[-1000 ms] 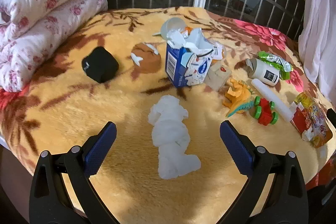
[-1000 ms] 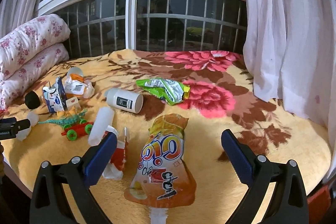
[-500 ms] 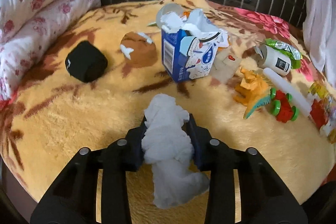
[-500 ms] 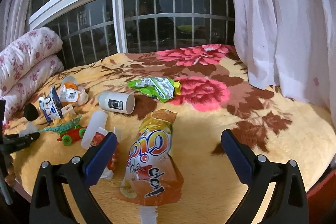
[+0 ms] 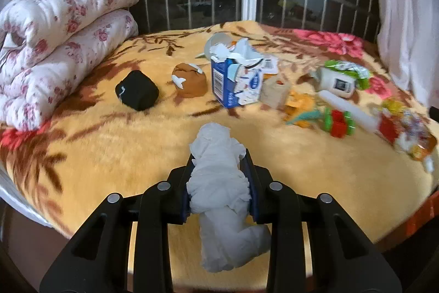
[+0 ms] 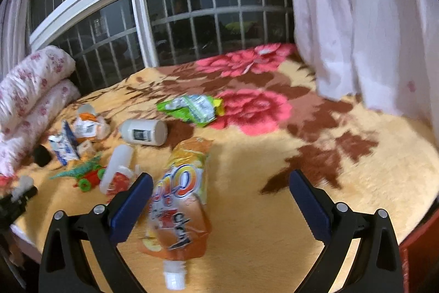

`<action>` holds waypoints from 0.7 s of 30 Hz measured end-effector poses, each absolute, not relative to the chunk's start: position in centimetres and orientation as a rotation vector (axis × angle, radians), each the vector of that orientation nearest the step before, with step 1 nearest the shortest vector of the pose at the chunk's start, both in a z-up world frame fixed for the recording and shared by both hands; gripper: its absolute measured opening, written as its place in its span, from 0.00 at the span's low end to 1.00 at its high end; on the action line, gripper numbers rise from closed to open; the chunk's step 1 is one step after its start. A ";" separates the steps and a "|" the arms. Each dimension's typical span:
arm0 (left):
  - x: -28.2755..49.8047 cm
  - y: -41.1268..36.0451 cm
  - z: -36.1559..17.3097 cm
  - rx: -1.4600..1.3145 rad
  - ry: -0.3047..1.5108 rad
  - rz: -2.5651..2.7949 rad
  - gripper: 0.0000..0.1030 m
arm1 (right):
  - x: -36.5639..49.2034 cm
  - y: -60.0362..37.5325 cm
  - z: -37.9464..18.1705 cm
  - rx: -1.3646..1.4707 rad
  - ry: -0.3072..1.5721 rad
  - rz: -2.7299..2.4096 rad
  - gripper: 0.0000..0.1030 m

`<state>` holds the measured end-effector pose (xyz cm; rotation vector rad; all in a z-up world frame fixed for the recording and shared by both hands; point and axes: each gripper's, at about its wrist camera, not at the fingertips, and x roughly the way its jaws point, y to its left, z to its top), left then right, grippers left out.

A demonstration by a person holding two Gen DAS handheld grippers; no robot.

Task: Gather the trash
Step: 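Grasp the white tissue with left tool while right tool grasps the orange juice pouch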

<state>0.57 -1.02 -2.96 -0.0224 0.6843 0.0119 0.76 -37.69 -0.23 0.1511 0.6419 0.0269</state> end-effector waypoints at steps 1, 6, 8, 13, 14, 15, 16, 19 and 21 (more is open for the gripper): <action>0.0 -1.3 -3.0 -0.021 0.679 0.008 0.29 | 1.3 -37.5 -0.2 0.151 0.674 0.043 0.95; -0.6 -2.8 -3.6 0.013 0.686 -0.018 0.29 | 5.8 -35.9 -0.8 0.138 0.891 0.119 0.92; -0.7 -3.1 -3.7 0.023 0.683 -0.024 0.29 | 7.0 -35.2 -1.5 0.111 0.952 0.110 0.80; -1.0 -3.2 -3.6 0.024 0.673 -0.041 0.29 | 9.2 -34.6 -3.7 0.118 1.072 0.107 0.70; -1.0 -3.2 -3.6 0.023 0.674 -0.045 0.29 | 9.4 -34.3 -3.9 0.109 1.087 0.109 0.65; -1.0 -3.2 -3.7 0.022 0.675 -0.047 0.29 | 9.8 -33.9 -4.3 0.091 1.107 0.112 0.61; -0.9 -3.2 -3.8 0.021 0.679 -0.047 0.29 | 10.2 -33.6 -4.7 0.067 1.125 0.105 0.57; -0.9 -3.2 -3.9 0.011 0.686 -0.053 0.29 | 10.4 -32.8 -4.7 0.012 1.113 0.101 0.50; -1.1 -3.2 -3.9 0.009 0.683 -0.056 0.29 | 9.6 -32.6 -4.0 0.002 1.078 0.092 0.47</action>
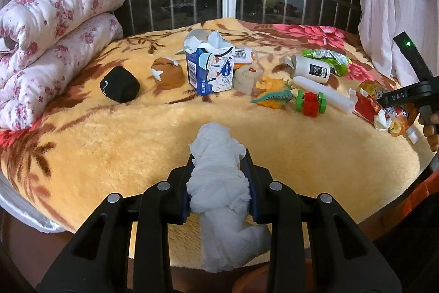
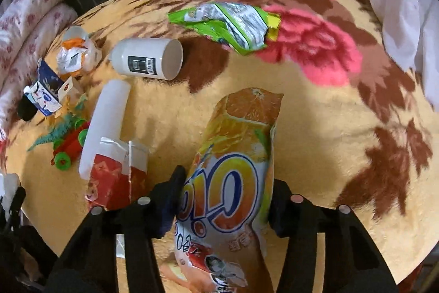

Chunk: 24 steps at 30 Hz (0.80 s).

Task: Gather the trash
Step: 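Grasp the white tissue with left tool while right tool grasps the orange juice pouch, then carry tissue and pouch to the orange bucket and open both tools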

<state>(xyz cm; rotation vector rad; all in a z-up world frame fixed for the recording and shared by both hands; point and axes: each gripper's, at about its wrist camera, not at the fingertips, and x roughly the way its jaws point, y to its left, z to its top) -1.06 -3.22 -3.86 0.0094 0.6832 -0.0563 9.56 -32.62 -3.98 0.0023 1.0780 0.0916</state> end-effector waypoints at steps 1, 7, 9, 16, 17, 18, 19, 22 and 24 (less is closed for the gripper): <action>-1.2 -3.2 -3.8 0.010 0.680 -0.059 0.29 | 8.7 -32.7 -3.3 0.006 1.036 0.091 0.46; -3.5 -3.5 -3.2 -0.034 0.652 -0.149 0.29 | 2.0 -33.3 1.4 0.026 0.842 0.131 0.46; -4.5 -4.0 -3.3 -0.045 0.670 -0.183 0.29 | -1.0 -33.0 2.5 0.043 0.799 0.183 0.46; -10.3 -7.6 -4.8 0.041 0.740 -0.317 0.29 | -9.5 -27.9 0.3 -0.026 0.897 0.453 0.46; -11.0 -8.1 -5.4 0.059 0.767 -0.341 0.29 | -10.4 -26.8 -0.9 -0.061 0.933 0.492 0.46; -11.6 -8.5 -6.2 0.081 0.798 -0.361 0.29 | -11.4 -25.6 -2.3 -0.114 0.976 0.524 0.46; -12.1 -8.8 -7.0 0.101 0.828 -0.372 0.29 | -11.9 -24.9 -3.5 -0.151 1.008 0.538 0.46; -12.6 -9.7 -9.6 0.163 0.937 -0.381 0.29 | -12.5 -23.1 -8.4 -0.206 1.171 0.579 0.46; -12.3 -10.2 -11.7 0.175 1.026 -0.405 0.29 | -12.4 -22.3 -11.5 -0.230 1.268 0.595 0.46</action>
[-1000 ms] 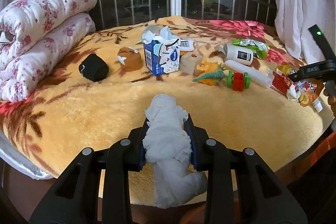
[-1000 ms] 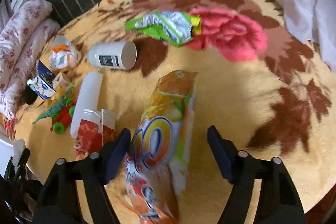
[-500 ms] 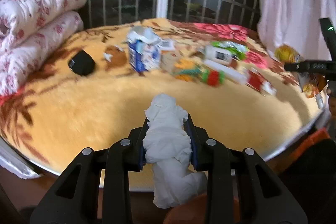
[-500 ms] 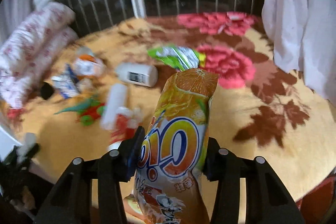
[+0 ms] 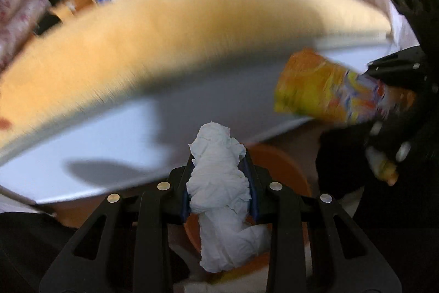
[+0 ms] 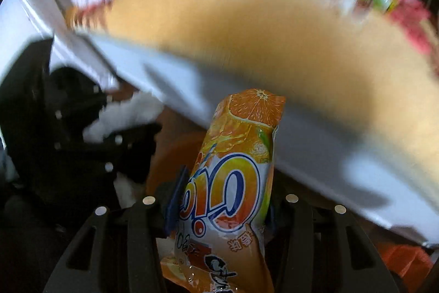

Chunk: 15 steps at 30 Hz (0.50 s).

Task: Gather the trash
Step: 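Carry tissue and pouch to the orange bucket and open both tools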

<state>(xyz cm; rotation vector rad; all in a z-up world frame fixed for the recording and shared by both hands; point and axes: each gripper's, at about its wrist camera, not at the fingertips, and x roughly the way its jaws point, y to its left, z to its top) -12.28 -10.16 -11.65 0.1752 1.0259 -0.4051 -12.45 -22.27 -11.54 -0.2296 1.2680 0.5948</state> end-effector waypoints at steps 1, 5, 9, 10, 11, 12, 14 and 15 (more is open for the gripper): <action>-12.1 -10.4 -12.6 0.185 1.063 -0.410 0.29 | -12.4 -21.9 -13.2 -0.246 1.312 0.597 0.46; -11.2 -11.1 -16.5 0.237 1.199 -0.407 0.29 | -11.9 -20.8 -18.5 -0.273 1.454 0.593 0.46; -10.9 -11.6 -19.9 0.284 1.321 -0.402 0.29 | -11.6 -19.9 -22.3 -0.309 1.558 0.595 0.46; -10.9 -11.8 -20.6 0.295 1.345 -0.402 0.29 | -11.4 -19.8 -23.0 -0.317 1.577 0.594 0.46; -10.9 -12.1 -21.1 0.305 1.362 -0.405 0.29 | -11.2 -19.7 -23.8 -0.319 1.605 0.593 0.46; -10.9 -12.2 -21.4 0.310 1.374 -0.409 0.30 | -11.0 -19.6 -24.3 -0.317 1.625 0.590 0.47; -10.8 -12.6 -22.2 0.328 1.405 -0.413 0.34 | -10.2 -19.5 -25.2 -0.319 1.659 0.584 0.52; -10.8 -12.9 -22.7 0.351 1.423 -0.403 0.47 | -10.3 -19.5 -25.6 -0.325 1.668 0.572 0.60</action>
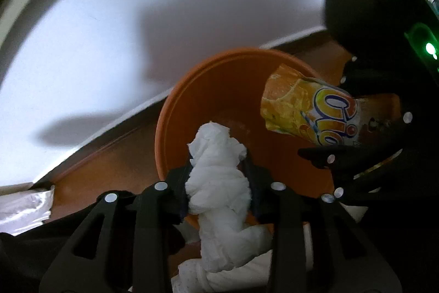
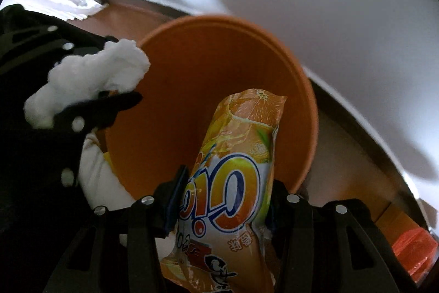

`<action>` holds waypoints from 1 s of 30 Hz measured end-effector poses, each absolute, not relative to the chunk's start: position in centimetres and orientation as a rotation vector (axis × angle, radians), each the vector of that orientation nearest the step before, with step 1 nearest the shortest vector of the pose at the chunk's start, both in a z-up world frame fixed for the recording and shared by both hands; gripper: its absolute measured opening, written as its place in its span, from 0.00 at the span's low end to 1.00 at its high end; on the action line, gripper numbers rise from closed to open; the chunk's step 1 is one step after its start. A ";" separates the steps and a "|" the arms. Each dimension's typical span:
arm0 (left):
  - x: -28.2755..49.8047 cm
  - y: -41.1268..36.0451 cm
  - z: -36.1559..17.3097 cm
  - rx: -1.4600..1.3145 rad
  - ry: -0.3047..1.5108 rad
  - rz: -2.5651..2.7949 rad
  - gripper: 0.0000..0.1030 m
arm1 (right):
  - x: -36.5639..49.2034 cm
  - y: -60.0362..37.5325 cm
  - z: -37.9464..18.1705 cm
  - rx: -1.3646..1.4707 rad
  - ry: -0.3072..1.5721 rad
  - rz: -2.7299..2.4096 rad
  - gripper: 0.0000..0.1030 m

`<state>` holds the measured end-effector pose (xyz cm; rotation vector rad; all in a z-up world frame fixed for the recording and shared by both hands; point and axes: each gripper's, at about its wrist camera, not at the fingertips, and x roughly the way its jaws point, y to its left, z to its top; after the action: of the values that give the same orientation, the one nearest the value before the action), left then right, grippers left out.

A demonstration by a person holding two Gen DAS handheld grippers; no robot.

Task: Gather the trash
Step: 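Carry tissue and pouch to the orange bucket and open both tools, then grasp the red-white wrapper with right tool while left tool grasps the toy car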

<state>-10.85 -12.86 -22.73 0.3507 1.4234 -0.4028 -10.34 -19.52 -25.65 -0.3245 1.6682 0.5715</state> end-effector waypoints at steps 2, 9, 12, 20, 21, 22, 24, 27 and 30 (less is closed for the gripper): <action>-11.0 -13.0 -23.1 0.380 1.428 -0.377 0.56 | -10.3 -20.0 -26.0 -0.356 1.670 0.524 0.74; -11.3 -12.2 -22.0 0.324 1.398 -0.364 0.66 | -10.2 -23.1 -23.1 -0.265 1.621 0.492 0.74; -11.4 -11.7 -20.6 0.296 1.357 -0.356 0.66 | -10.5 -24.9 -20.1 -0.252 1.566 0.468 0.74; -10.5 -9.6 -12.2 0.209 1.128 -0.306 0.67 | -10.7 -26.9 -10.9 -0.190 1.305 0.462 0.74; -10.4 -9.3 -10.7 0.197 1.087 -0.303 0.68 | -10.1 -27.4 -8.7 -0.174 1.245 0.460 0.74; -10.2 -9.1 -9.4 0.191 1.053 -0.294 0.70 | -9.6 -27.0 -7.7 -0.167 1.210 0.456 0.74; -9.6 -8.4 -6.8 0.175 0.979 -0.274 0.74 | -8.3 -27.8 -4.8 -0.153 1.125 0.430 0.74; -8.0 -7.7 -4.2 0.150 0.911 -0.240 0.74 | -5.6 -28.4 -2.4 -0.153 1.034 0.378 0.74; -5.9 -7.2 -3.0 0.113 0.883 -0.212 0.74 | -2.5 -29.0 -1.3 -0.126 0.982 0.337 0.74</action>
<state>-5.93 -7.16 -2.97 0.1126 0.8826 -0.2122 -2.55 -28.95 -1.29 -0.1258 0.9818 0.3371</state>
